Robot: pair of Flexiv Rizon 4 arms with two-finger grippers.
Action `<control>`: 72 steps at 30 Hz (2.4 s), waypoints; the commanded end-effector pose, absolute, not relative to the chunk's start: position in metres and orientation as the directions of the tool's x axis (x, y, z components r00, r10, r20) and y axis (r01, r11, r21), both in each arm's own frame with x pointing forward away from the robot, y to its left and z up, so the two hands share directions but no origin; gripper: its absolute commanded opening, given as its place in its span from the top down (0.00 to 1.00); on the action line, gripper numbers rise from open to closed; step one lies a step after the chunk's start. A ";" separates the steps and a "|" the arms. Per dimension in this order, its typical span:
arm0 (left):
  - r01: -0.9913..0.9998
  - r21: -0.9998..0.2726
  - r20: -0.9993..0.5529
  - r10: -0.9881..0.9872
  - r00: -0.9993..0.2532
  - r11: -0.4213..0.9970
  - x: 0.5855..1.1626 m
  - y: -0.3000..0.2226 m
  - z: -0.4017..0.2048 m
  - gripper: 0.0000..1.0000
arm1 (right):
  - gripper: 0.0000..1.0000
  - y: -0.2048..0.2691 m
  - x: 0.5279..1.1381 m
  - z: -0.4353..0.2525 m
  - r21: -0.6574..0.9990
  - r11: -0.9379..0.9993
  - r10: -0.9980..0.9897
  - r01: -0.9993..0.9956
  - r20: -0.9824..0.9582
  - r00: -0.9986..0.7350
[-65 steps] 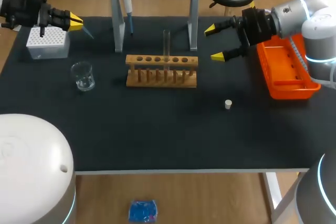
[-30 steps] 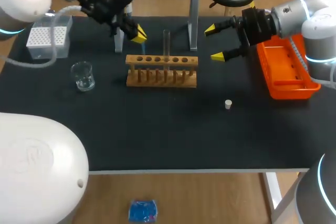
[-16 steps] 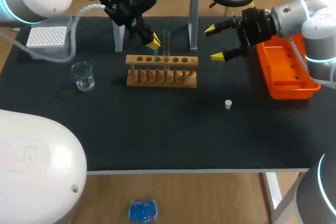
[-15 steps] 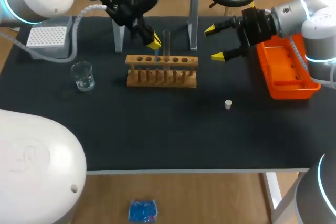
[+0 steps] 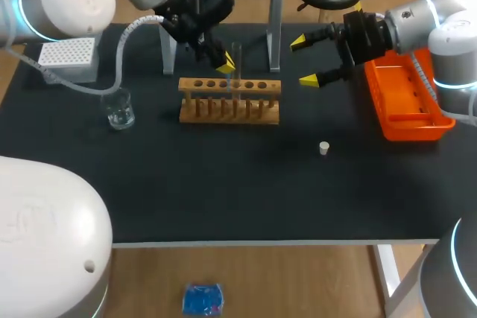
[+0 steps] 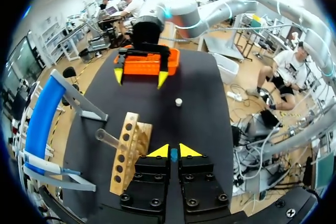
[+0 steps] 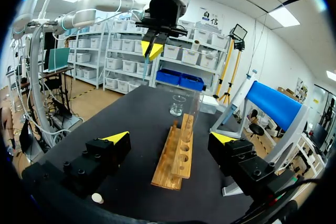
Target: Invert the test tube, pick up the pipette, mount the tip to pipette, aspirate from beaker and dispense into the tube, eject the tip, return the pipette, and cap with the stopper.
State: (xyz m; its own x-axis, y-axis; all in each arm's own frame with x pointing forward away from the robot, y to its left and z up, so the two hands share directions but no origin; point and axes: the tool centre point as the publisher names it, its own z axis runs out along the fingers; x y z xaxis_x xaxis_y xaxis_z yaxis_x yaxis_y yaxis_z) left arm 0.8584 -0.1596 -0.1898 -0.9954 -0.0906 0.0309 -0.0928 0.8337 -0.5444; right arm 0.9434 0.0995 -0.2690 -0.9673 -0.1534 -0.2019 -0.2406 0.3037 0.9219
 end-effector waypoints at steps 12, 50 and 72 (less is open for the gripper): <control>-0.080 -0.585 -0.002 -0.101 -0.995 0.807 0.851 -0.163 -0.191 1.00 | 0.00 0.099 0.943 -0.269 0.921 0.305 -0.154 -0.242 -0.203 -0.967; -0.060 -0.594 -0.028 -0.094 -0.995 0.802 0.850 -0.163 -0.188 1.00 | 0.00 0.185 0.832 -0.219 0.994 0.101 -0.074 -0.048 -0.041 -0.996; -0.060 -0.594 -0.028 -0.094 -0.995 0.802 0.850 -0.163 -0.188 1.00 | 0.20 0.232 0.841 -0.225 1.000 0.009 -0.077 0.029 0.030 -0.997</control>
